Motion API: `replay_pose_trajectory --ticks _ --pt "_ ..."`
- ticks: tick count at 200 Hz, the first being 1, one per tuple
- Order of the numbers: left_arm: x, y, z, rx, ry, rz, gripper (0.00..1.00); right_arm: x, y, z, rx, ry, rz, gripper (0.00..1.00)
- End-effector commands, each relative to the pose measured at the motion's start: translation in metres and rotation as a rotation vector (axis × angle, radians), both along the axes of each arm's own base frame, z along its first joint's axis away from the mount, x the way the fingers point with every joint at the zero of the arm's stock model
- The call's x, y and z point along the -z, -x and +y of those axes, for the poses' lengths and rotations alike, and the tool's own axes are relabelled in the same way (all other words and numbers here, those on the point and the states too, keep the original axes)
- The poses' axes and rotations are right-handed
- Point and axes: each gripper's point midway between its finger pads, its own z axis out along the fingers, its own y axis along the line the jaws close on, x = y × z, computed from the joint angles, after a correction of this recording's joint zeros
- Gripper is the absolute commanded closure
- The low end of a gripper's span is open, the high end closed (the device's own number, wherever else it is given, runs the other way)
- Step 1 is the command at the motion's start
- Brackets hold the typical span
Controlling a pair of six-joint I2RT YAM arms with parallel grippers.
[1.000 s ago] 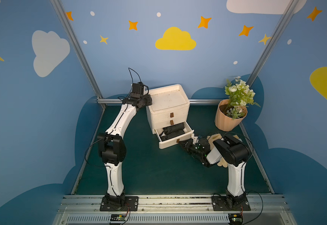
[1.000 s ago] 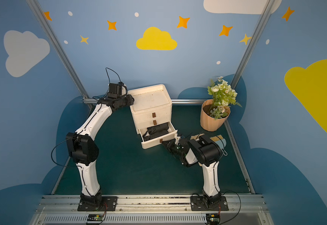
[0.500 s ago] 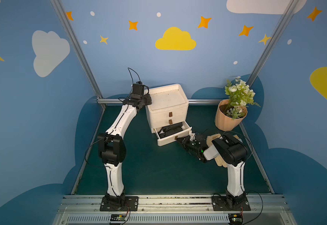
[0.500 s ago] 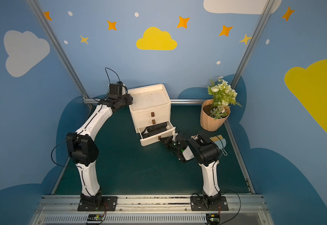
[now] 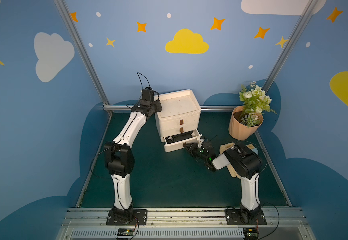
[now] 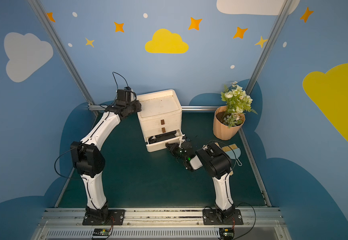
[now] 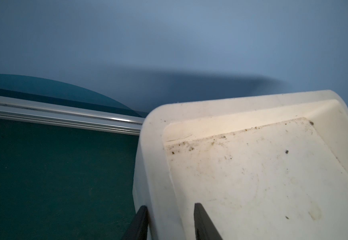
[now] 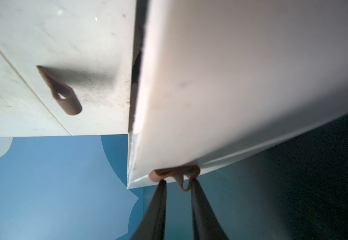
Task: Place the umbrella in the drawer by color
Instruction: Close the drawer in the storage box.
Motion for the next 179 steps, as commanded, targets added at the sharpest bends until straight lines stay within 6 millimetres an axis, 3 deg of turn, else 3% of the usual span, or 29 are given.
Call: replay_pose_trajectory --ticks 1,63,179 --pt "0.016 0.020 -0.029 0.163 -0.018 0.065 0.63 -0.017 -0.015 0.008 0.010 0.003 -0.069 0.77" --pt "0.018 0.020 -0.032 0.169 -0.027 0.067 0.63 -0.002 -0.033 0.014 0.058 0.003 -0.047 0.78" --pt "0.016 0.024 -0.028 0.158 -0.049 0.057 0.63 -0.004 -0.074 0.018 0.129 0.009 -0.076 0.78"
